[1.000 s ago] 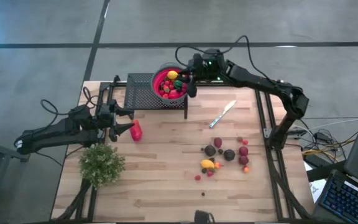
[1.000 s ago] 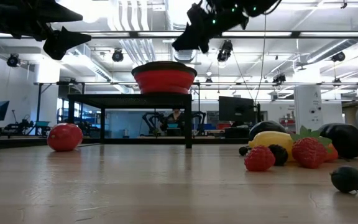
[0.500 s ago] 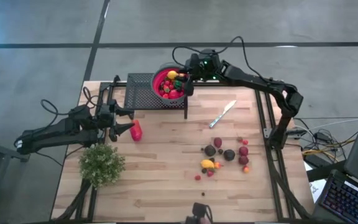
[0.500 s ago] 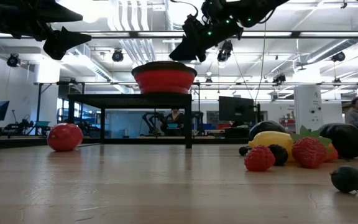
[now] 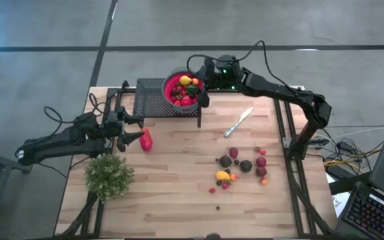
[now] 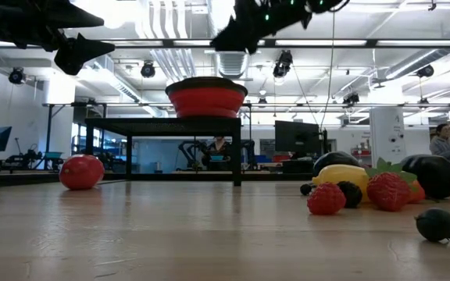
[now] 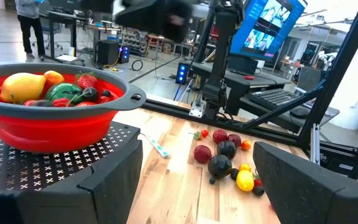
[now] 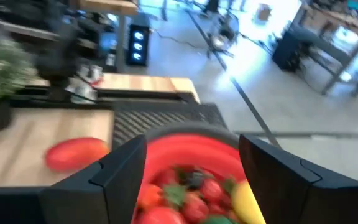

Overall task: Pick & Place Fruit
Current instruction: Put the blueberry into the red gray strainer bowl on the shelf

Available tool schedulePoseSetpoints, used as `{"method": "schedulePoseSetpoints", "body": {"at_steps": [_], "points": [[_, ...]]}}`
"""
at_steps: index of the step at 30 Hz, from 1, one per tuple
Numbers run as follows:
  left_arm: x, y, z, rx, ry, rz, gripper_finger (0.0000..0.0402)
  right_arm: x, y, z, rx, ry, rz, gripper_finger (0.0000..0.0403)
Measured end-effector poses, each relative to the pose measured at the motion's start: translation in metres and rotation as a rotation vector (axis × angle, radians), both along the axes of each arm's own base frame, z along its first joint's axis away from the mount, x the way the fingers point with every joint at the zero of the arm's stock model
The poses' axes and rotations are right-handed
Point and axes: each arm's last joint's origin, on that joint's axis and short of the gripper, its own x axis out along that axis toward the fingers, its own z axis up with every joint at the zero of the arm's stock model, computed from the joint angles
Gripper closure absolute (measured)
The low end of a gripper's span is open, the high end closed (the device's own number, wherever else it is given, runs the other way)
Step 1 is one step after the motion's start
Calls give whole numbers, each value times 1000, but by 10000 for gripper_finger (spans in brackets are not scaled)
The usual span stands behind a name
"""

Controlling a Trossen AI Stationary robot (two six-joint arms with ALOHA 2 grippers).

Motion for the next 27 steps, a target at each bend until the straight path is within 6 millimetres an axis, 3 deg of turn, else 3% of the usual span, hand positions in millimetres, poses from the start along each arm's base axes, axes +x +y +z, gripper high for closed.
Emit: {"method": "schedulePoseSetpoints", "body": {"at_steps": [5, 10, 19, 27], "points": [[0, 0, 0, 0, 0, 0, 90, -6, 37, 21, -36, -14, 84, 158], [0, 0, 0, 0, 0, 0, 90, -11, 83, 28, -15, 50, 191, 177], [0, 0, 0, 0, 0, 0, 90, -19, 170, 9, -18, 325, 257, 188], [0, 0, 0, 0, 0, 0, 90, -25, 229, -12, 53, 429, 372, 194]]}}
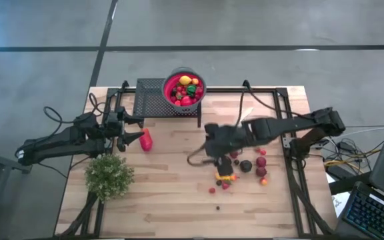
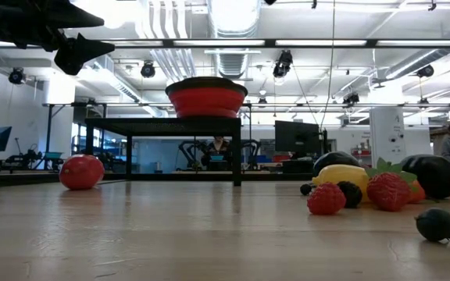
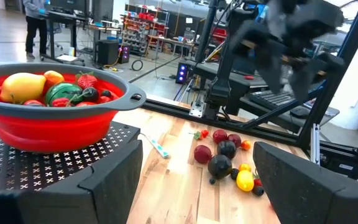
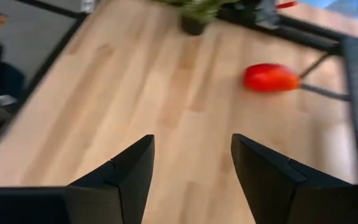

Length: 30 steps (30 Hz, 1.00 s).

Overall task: Pick & Place Fruit
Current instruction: Put the blueberry into the red gray strainer bowl on the shelf

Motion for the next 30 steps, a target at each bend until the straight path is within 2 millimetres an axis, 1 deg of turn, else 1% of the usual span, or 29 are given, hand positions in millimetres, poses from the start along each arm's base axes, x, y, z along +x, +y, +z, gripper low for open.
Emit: {"method": "schedulePoseSetpoints", "body": {"at_steps": [6, 11, 13, 15, 17, 19, 21, 23, 26, 28, 30], "points": [[0, 0, 0, 0, 0, 0, 90, -10, 37, -23, 51, 67, 52, 203], [0, 0, 0, 0, 0, 0, 90, -16, 66, -52, 47, 113, 122, 202], [0, 0, 0, 0, 0, 0, 90, -14, 75, -59, 60, 96, 142, 199], [0, 0, 0, 0, 0, 0, 90, -18, 82, -71, 46, 134, 159, 196], [0, 0, 0, 0, 1, 0, 90, -15, 88, -79, 50, 124, 171, 193], [0, 0, 0, -1, 2, 1, 90, -21, 92, -90, 33, 169, 181, 191], [0, 0, 0, 0, 2, 0, 90, -19, 98, -96, 44, 139, 198, 189], [1, 0, 0, -1, 4, 0, 90, -26, 102, -106, 25, 186, 215, 188], [1, 0, -1, -1, 6, 0, 90, -27, 111, -119, 11, 191, 249, 190], [1, 0, -1, -1, 7, 0, 90, -32, 115, -131, -11, 241, 269, 194], [1, 0, -1, -2, 9, 0, 90, -31, 121, -138, -10, 234, 303, 198]]}}
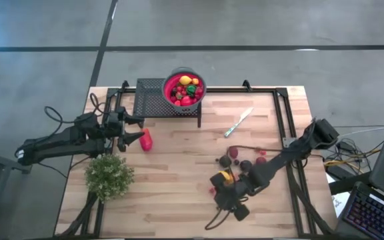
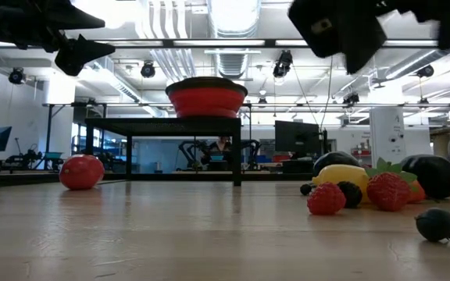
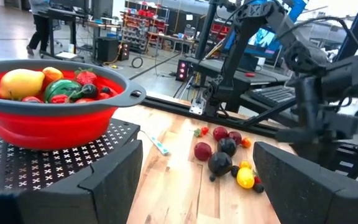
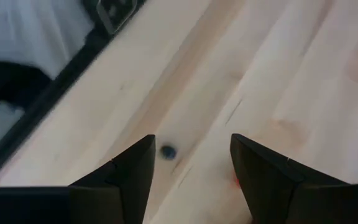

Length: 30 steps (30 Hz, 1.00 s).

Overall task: Pick & Place Fruit
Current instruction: Put the blueberry into the red gray strainer bowl on the shelf

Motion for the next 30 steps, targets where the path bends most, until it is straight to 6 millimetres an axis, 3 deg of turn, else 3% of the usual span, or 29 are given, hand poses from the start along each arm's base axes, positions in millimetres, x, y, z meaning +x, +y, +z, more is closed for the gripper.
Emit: {"method": "schedulePoseSetpoints", "body": {"at_steps": [6, 18, 24, 30], "points": [[1, 0, -1, -2, 9, 0, 90, 2, 6, -26, -42, 63, 40, 209], [2, 0, -1, -3, 15, 2, 90, 14, 16, -56, -35, 87, 102, 198], [2, 1, -2, -5, 24, 4, 90, 20, 20, -78, -57, 119, 117, 216], [2, 1, -3, -8, 36, 4, 90, 22, 20, -87, -63, 143, 115, 239]]}}
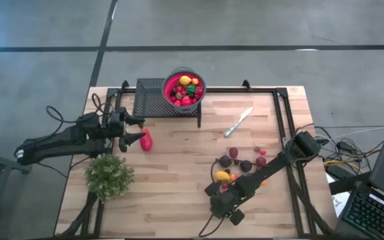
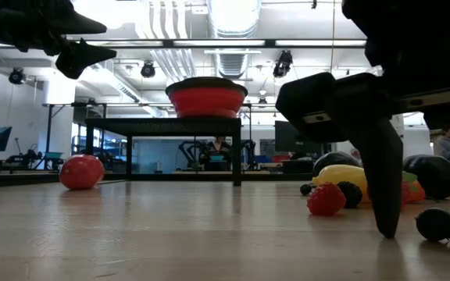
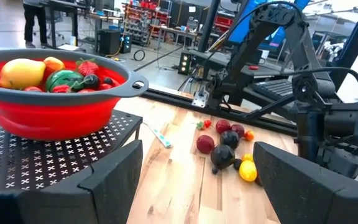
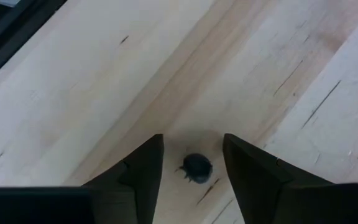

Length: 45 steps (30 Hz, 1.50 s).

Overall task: Pick & Place Fruit
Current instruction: Put the blueberry into the red gray strainer bowl on the shelf

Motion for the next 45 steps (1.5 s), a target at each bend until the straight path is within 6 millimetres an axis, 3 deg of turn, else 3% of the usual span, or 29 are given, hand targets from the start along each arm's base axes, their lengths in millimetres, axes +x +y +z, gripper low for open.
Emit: {"method": "schedulePoseSetpoints", "body": {"at_steps": [14, 29, 45], "points": [[0, 0, 0, -1, 3, 0, 90, -5, -3, 6, -22, 17, 4, 291], [0, 0, 0, -1, 3, 0, 90, -3, -2, 7, -8, -9, -3, 284], [0, 0, 0, -1, 3, -1, 90, -3, -2, 7, -8, -12, 2, 338]]}}
